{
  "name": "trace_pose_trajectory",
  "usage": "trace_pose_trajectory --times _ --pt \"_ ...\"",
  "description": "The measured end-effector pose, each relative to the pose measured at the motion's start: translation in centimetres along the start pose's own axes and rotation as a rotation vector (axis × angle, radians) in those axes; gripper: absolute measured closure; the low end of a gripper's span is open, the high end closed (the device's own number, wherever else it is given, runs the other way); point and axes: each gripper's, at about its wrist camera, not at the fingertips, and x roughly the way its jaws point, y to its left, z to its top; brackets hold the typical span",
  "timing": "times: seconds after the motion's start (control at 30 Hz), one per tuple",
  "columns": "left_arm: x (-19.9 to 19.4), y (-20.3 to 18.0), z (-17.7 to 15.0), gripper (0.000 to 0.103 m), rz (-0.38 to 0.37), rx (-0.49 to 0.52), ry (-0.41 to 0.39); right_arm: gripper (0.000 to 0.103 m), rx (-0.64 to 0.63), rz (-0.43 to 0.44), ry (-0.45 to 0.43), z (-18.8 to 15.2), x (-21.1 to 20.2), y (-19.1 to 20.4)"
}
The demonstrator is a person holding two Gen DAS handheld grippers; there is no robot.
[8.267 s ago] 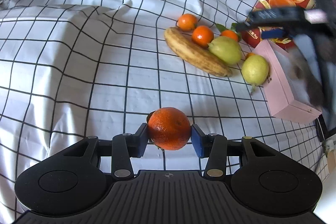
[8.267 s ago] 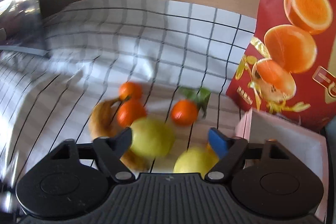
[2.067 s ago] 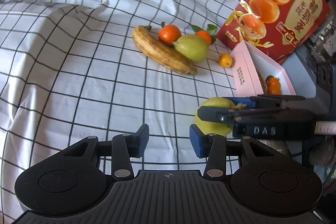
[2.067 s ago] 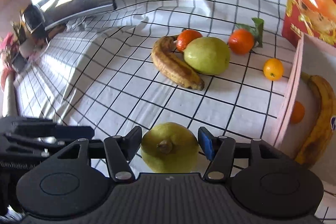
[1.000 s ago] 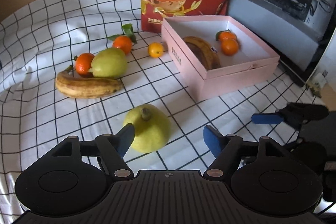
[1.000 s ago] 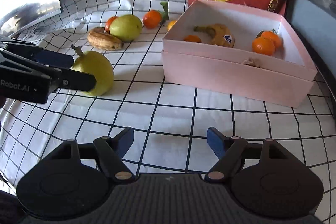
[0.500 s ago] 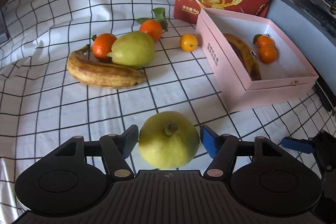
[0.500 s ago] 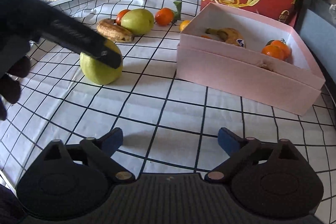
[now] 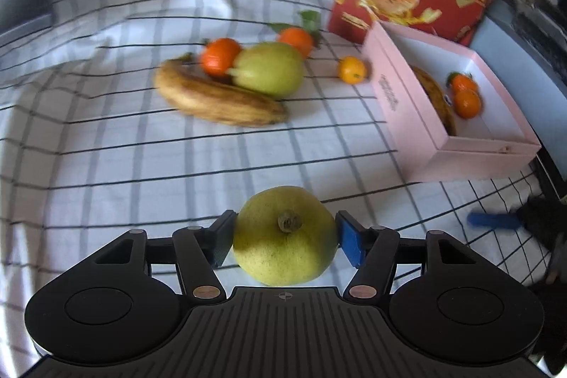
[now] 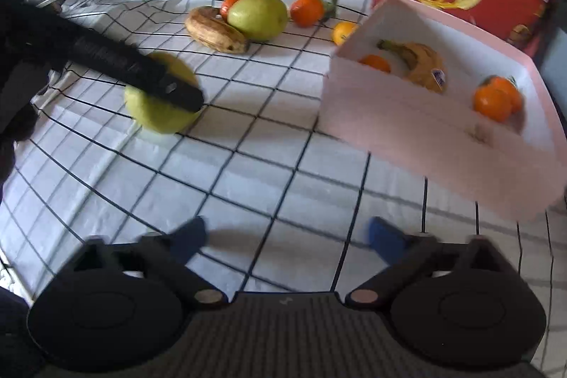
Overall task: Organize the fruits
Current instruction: 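Lift the pear with the left gripper while the right gripper moves toward a second green pear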
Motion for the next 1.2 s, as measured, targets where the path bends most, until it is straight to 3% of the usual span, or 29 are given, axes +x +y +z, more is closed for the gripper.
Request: trace_pose_trajectory --times 0.23,0.3,0.37,0.47,0.57,0.7,0.97,1.2 --pt "-3.1 5.6 -1.3 0.036 0.007 -0.132 -0.013 0.018 -0.220 -0.030 -0.159 9.0 -0.9 2.4" --pt "-3.4 6.8 -1.7 0.036 0.006 -0.160 -0.016 0.022 -0.307 -0.039 -0.172 12.2 0.7 3.4" --pt "-3.9 7.7 -2.2 0.036 0.011 -0.187 -0.032 0.043 -0.368 -0.048 -0.153 15.4 3.4 4.5" --pt "-4.3 8.5 -2.9 0.036 0.013 -0.229 -0.046 0.048 -0.382 0.011 -0.085 18.5 7.2 5.9" --pt "-4.5 9.2 -3.6 0.036 0.010 -0.254 -0.045 0.047 -0.437 -0.028 -0.045 19.2 10.3 7.2" --pt "-4.8 10.0 -4.0 0.036 0.017 -0.279 -0.047 0.048 -0.459 -0.067 -0.043 19.5 11.4 7.2" --pt "-4.8 9.5 -3.4 0.036 0.004 -0.267 -0.054 0.053 -0.198 0.042 -0.021 18.0 8.4 1.8" --pt "-4.8 8.1 -3.2 0.036 -0.016 -0.242 -0.039 0.053 -0.081 -0.027 -0.064 16.7 6.4 -1.6"
